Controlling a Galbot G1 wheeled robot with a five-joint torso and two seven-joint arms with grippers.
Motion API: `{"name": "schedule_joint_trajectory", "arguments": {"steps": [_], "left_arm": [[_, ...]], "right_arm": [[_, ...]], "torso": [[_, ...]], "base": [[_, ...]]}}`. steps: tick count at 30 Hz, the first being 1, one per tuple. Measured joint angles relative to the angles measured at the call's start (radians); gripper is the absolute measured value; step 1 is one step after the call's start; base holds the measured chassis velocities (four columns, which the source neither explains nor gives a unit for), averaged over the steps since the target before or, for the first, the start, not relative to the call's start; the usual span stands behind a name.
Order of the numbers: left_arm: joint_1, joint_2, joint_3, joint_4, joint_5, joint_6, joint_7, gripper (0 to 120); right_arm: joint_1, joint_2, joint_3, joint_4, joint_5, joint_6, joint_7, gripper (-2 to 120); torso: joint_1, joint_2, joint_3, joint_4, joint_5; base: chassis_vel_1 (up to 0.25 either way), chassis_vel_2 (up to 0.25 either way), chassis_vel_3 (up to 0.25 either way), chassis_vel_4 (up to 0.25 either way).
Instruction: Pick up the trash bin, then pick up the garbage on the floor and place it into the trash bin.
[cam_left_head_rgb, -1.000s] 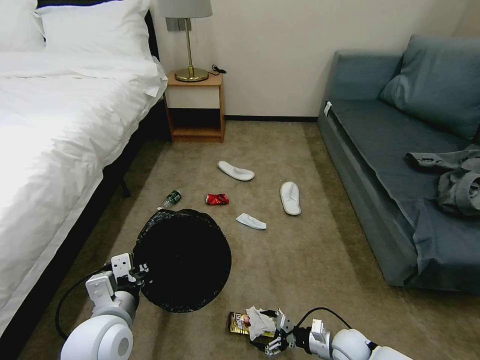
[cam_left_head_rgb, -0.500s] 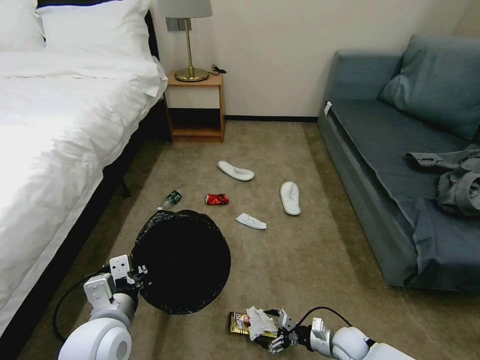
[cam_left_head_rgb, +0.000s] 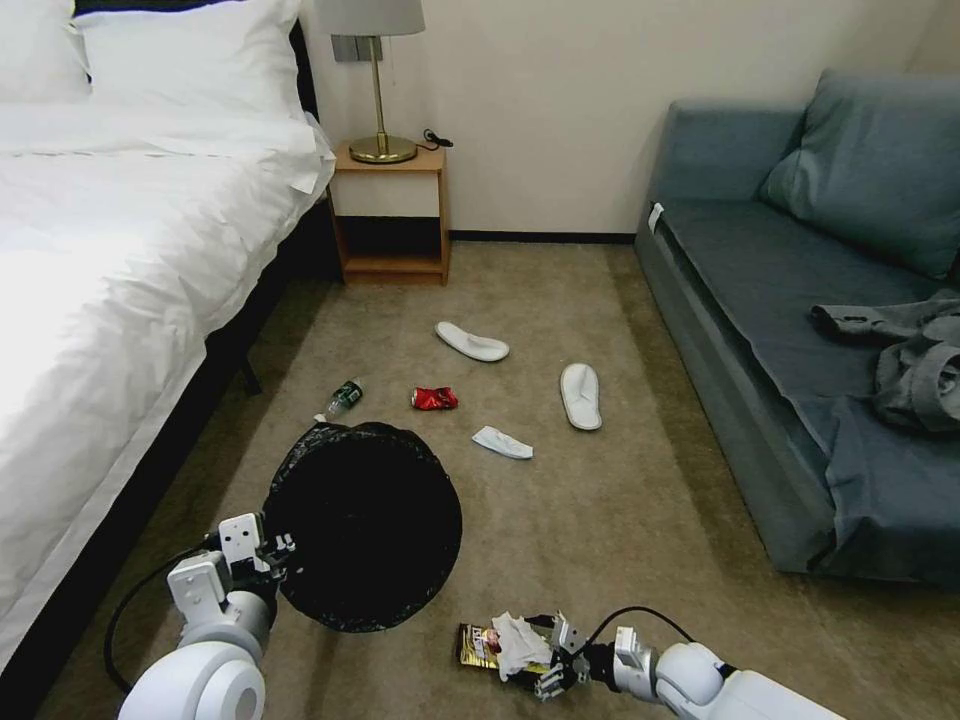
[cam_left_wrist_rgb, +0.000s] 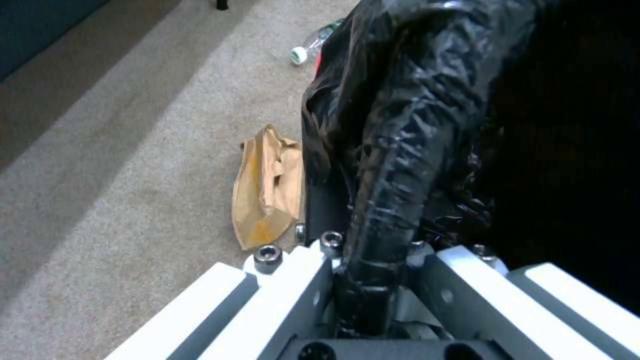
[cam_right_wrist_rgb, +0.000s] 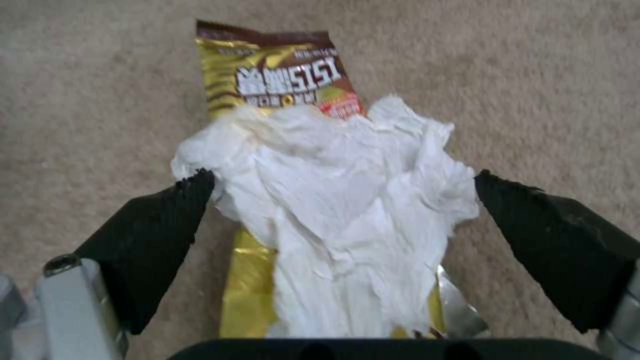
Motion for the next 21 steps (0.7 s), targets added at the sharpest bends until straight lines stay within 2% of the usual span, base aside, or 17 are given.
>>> {"name": "schedule_joint_trajectory", "arguments": {"steps": [21], "left_arm": [[0.006,-0.002,0.001,0.000,0.015,-0.012,0.005,0]], "right_arm": [[-0.001,0.052,0.015,-0.079,-0.027,0.037,-0.008,96]], "torso": [[0.000,0.000,0.000,-0.0001,0.0000]], "base": [[0.000,0.000,0.000,0.000]]}}
